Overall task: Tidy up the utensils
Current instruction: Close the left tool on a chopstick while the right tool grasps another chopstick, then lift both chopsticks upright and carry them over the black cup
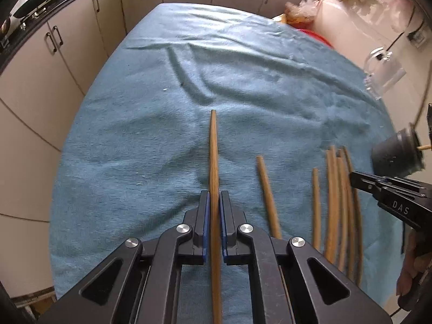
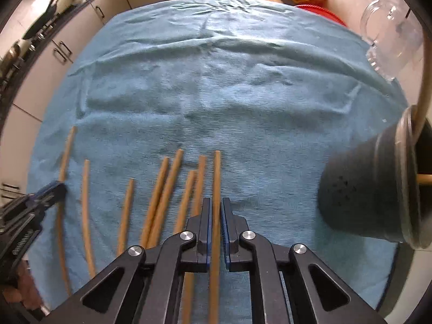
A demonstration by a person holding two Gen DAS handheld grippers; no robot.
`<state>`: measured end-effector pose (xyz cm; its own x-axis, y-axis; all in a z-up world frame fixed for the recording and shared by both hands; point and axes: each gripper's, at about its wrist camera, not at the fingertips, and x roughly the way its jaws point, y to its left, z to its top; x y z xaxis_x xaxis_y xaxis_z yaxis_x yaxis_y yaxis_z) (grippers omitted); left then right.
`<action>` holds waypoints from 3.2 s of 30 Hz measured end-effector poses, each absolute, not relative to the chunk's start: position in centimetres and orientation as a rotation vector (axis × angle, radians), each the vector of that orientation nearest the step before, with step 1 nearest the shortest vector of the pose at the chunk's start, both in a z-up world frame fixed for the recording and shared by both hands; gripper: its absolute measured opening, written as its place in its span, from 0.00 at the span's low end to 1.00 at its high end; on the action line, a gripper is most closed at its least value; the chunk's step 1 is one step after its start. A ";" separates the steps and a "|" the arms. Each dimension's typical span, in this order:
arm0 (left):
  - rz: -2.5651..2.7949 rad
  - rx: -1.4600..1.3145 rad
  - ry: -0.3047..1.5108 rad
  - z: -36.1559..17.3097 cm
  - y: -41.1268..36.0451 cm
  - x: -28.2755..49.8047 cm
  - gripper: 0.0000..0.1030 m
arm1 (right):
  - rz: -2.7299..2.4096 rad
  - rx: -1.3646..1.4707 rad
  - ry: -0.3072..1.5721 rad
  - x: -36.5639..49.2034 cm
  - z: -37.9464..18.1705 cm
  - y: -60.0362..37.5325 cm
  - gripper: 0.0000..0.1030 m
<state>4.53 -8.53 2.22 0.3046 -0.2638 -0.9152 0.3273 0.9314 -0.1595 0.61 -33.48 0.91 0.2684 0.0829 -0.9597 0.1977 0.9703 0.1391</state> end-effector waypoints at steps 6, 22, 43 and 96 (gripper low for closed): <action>-0.418 -0.002 1.089 6.7 -7.5 2.2 0.06 | -0.017 0.301 1.141 -2.4 5.7 -33.5 0.06; -0.397 -0.051 0.910 14.8 -6.2 -4.5 0.06 | 0.086 0.343 0.783 -12.3 15.2 -33.1 0.06; -0.433 -0.032 0.795 20.7 -8.5 -7.0 0.06 | 0.038 0.483 0.577 -17.6 21.6 -40.1 0.06; -0.746 0.055 0.733 25.8 -29.1 -3.6 0.06 | -0.216 0.567 0.410 -20.3 25.6 -53.6 0.06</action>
